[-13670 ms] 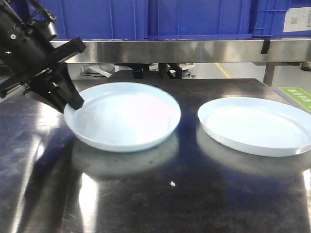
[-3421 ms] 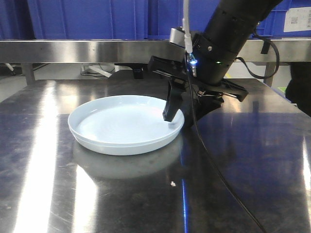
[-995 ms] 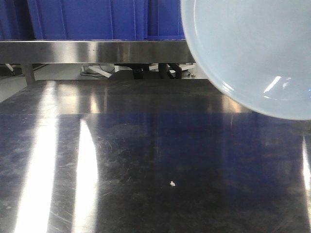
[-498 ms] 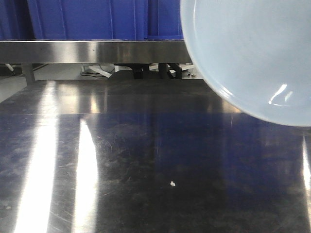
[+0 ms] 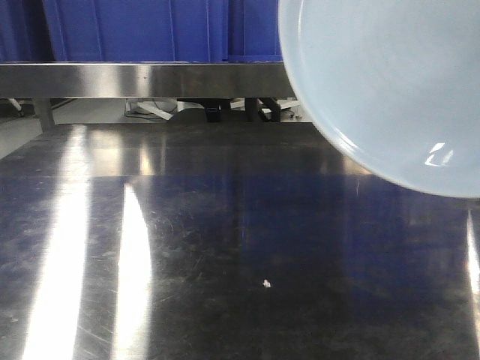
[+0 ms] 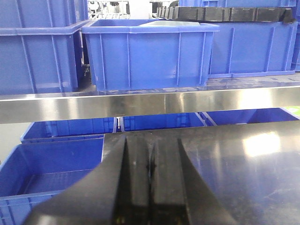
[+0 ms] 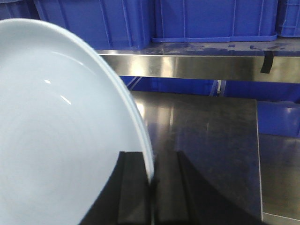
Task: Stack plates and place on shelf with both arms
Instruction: 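Lift the stacked plates up off the table with the right gripper, then drive the base away from the table holding the plates in the right gripper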
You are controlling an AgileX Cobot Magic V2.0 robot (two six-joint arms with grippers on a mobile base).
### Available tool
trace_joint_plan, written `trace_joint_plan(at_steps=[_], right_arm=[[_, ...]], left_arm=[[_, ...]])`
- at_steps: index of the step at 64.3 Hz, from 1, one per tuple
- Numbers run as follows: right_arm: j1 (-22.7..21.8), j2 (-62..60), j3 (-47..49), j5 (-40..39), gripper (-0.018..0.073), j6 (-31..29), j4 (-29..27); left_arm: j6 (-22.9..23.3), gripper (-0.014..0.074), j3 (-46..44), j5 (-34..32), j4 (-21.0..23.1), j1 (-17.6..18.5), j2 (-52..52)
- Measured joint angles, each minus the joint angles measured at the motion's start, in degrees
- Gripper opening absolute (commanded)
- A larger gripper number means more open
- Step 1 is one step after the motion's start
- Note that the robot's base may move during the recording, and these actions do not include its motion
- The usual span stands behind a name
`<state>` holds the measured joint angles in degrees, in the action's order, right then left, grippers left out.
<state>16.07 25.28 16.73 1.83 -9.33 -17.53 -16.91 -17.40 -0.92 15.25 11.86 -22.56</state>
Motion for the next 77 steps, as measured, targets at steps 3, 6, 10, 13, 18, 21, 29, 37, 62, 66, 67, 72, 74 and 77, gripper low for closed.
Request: trace_joint_plan(at_steps=[3,6,10,13,18,21,29,37,62,66,67,72,74,77], right_arm=[[0.0,0.0,0.0,0.0,0.0057,0.0,0.0],[0.0,0.0,0.0,0.0,0.0057,0.0,0.0],[0.0,0.0,0.0,0.0,0.0057,0.0,0.0],[0.0,0.0,0.0,0.0,0.0057,0.0,0.0],[0.0,0.0,0.0,0.0,0.0057,0.0,0.0],[0.0,0.0,0.0,0.0,0.0057,0.0,0.0],[0.0,0.0,0.0,0.0,0.0057,0.0,0.0],[0.0,0.0,0.0,0.0,0.0057,0.0,0.0],[0.0,0.0,0.0,0.0,0.0057,0.0,0.0],[0.0,0.0,0.0,0.0,0.0057,0.0,0.0],[0.0,0.0,0.0,0.0,0.0057,0.0,0.0],[0.0,0.0,0.0,0.04,0.0057,0.0,0.0],[0.0,0.0,0.0,0.04,0.0057,0.0,0.0],[0.0,0.0,0.0,0.04,0.0057,0.0,0.0]], left_arm=[[0.0,0.008,0.0,0.0,0.0,0.0,0.0],[0.0,0.008,0.0,0.0,0.0,0.0,0.0],[0.0,0.008,0.0,0.0,0.0,0.0,0.0],[0.0,0.008,0.0,0.0,0.0,0.0,0.0],[0.0,0.008,0.0,0.0,0.0,0.0,0.0],[0.0,0.008,0.0,0.0,0.0,0.0,0.0],[0.0,0.008,0.0,0.0,0.0,0.0,0.0],[0.0,0.008,0.0,0.0,0.0,0.0,0.0],[0.0,0.008,0.0,0.0,0.0,0.0,0.0],[0.0,0.008,0.0,0.0,0.0,0.0,0.0],[0.0,0.008,0.0,0.0,0.0,0.0,0.0],[0.0,0.008,0.0,0.0,0.0,0.0,0.0],[0.0,0.008,0.0,0.0,0.0,0.0,0.0],[0.0,0.008,0.0,0.0,0.0,0.0,0.0]])
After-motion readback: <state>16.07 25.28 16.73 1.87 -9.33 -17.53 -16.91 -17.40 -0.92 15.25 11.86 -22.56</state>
